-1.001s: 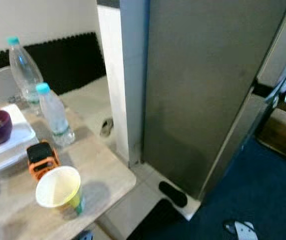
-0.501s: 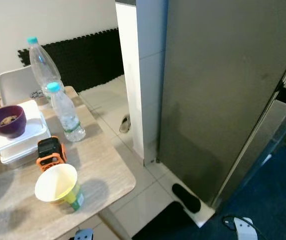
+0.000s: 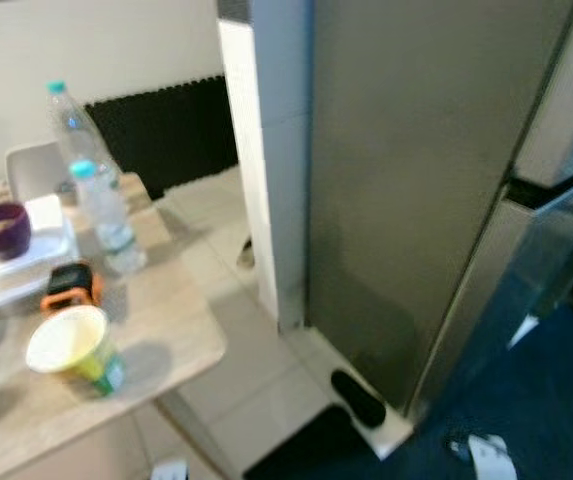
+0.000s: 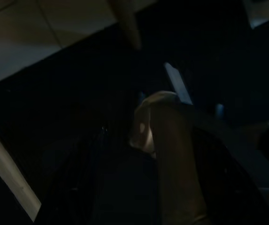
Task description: Restocking fridge
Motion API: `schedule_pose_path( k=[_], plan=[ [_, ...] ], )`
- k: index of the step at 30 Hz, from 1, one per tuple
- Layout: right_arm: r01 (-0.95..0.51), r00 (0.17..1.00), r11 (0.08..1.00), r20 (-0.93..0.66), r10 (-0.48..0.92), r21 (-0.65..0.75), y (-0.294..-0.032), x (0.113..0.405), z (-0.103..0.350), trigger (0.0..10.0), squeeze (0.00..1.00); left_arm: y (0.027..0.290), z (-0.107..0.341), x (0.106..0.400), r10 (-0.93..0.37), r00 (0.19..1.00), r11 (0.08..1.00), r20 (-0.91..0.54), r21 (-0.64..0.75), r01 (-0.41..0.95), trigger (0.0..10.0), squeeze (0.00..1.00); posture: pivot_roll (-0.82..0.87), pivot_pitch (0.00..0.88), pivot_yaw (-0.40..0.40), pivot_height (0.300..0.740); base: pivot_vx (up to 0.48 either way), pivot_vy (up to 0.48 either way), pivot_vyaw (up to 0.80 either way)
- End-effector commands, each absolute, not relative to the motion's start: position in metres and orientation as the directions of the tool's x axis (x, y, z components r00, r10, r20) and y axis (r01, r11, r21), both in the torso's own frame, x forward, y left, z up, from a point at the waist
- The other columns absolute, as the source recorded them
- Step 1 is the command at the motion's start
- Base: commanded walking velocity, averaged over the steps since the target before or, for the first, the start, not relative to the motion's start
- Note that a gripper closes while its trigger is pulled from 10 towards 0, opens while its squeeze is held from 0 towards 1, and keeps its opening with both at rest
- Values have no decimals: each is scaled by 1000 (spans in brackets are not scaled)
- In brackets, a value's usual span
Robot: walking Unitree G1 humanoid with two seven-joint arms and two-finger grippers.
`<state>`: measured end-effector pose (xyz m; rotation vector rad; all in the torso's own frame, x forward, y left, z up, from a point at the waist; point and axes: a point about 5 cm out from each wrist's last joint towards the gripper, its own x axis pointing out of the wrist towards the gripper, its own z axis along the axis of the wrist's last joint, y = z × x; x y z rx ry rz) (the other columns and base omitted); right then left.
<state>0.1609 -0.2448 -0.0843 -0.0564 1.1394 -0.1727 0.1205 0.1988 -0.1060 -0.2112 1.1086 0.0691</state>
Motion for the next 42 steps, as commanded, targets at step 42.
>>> schedule_pose_path(
  k=[42],
  plan=[
    [74, 414, 990, -899, -142, -122, -238, 164, -85, 10000, 0, 202, -105, 121, -17, 453, 979, -891, -107, -174, 10000, 0, 16, 0, 9, 740, 0, -321, 0]
  ],
)
